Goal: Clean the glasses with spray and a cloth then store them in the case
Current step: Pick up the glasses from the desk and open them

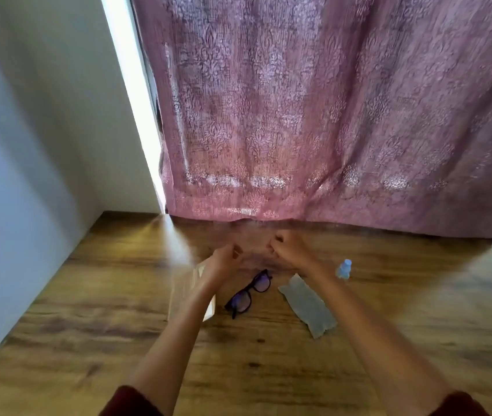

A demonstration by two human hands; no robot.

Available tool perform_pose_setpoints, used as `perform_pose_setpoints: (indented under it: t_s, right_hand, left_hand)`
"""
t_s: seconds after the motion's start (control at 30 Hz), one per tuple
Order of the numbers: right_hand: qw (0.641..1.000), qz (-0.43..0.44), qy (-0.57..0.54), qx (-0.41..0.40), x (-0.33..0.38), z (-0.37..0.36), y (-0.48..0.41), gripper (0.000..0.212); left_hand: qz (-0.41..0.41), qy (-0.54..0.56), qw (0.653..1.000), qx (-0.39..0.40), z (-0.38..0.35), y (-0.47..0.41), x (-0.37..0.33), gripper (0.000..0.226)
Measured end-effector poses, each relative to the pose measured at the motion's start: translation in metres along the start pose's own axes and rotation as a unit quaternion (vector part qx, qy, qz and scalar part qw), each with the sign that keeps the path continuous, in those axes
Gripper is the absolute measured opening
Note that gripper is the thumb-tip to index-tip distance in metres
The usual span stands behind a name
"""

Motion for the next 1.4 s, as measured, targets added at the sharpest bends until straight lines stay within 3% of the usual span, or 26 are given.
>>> perform_pose_setpoints:
  t_s: [0.17, 0.3, 0.43, 0.6, 1.0, 1.4]
  right_hand:
    - [0.998, -0.042, 0.03, 0.024, -0.02, -0.021, 0.006, 0.021]
    - [0.996, -0.077, 0.046, 0.02, -0.034, -0.027, 0.011, 0.014]
    - [0.993, -0.113, 0.033, 0.028, -0.044, -0.035, 0.01, 0.017]
    - [0.99, -0.134, 0.019, 0.023, -0.049, -0.043, 0.009, 0.028]
    - [0.988, -0.155, 0.013, -0.007, -0.046, -0.044, 0.011, 0.023]
    - [0.971, -0.178, -0.16, -0.015, -0.055, -0.031, 0.014, 0.012]
  left_hand:
    - [0.01, -0.028, 0.997, 0.068, -0.017, 0.009, 0.007, 0.023]
    - [0.024, -0.042, 0.996, 0.075, -0.028, 0.015, 0.014, 0.012]
    - [0.032, -0.074, 0.992, 0.097, -0.037, 0.018, 0.019, 0.022]
    - [0.041, -0.078, 0.992, 0.091, -0.038, 0.018, 0.023, 0.019]
    - [0.042, -0.089, 0.991, 0.096, -0.042, 0.019, 0.023, 0.016]
    - [0.061, -0.066, 0.986, 0.138, -0.046, 0.019, 0.025, 0.018]
Point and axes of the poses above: each hand's wrist, its own y-axis away from the middle knuckle, its own z-axis out of the back of the hand, x = y × z, the point moved 6 cm from there along -y, towards the middle knuckle, and after that the axes turned 4 degrees about z, right-handed, at the moved point
